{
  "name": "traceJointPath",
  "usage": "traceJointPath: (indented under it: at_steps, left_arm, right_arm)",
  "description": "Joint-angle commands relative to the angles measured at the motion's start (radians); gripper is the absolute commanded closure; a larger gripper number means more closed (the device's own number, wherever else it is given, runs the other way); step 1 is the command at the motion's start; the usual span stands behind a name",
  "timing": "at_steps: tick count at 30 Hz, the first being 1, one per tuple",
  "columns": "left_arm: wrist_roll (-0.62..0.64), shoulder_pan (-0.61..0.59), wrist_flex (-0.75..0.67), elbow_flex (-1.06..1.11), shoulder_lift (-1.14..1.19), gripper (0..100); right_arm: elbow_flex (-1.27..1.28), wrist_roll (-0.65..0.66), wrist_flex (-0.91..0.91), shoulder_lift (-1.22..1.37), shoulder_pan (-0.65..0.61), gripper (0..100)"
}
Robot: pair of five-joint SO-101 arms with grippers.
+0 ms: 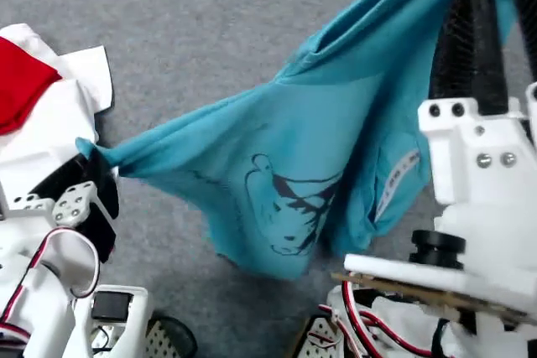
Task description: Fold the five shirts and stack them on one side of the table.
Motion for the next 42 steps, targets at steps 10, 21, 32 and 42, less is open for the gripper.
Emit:
traceJointPath:
  at_steps: [10,21,32,42]
  left_arm:
    - [-0.068,-0.140,-0.094,-0.104,0.008,98]
    - [-0.072,-0.143,-0.103,-0.114,0.008,98]
    - [-0.077,-0.138,-0.011,-0.181,-0.001,98]
    - [-0.074,-0.146,0.034,-0.264,-0.002,98]
  right_arm:
    - [-0.025,0.044,0.209,-0.012,0.073,99.5]
    - [-0.038,0.044,0.215,-0.042,0.105,99.5]
    - [-0.036,0.044,0.141,-0.206,0.105,99.5]
    - [0.077,0.046,0.110,-0.216,0.105,99.5]
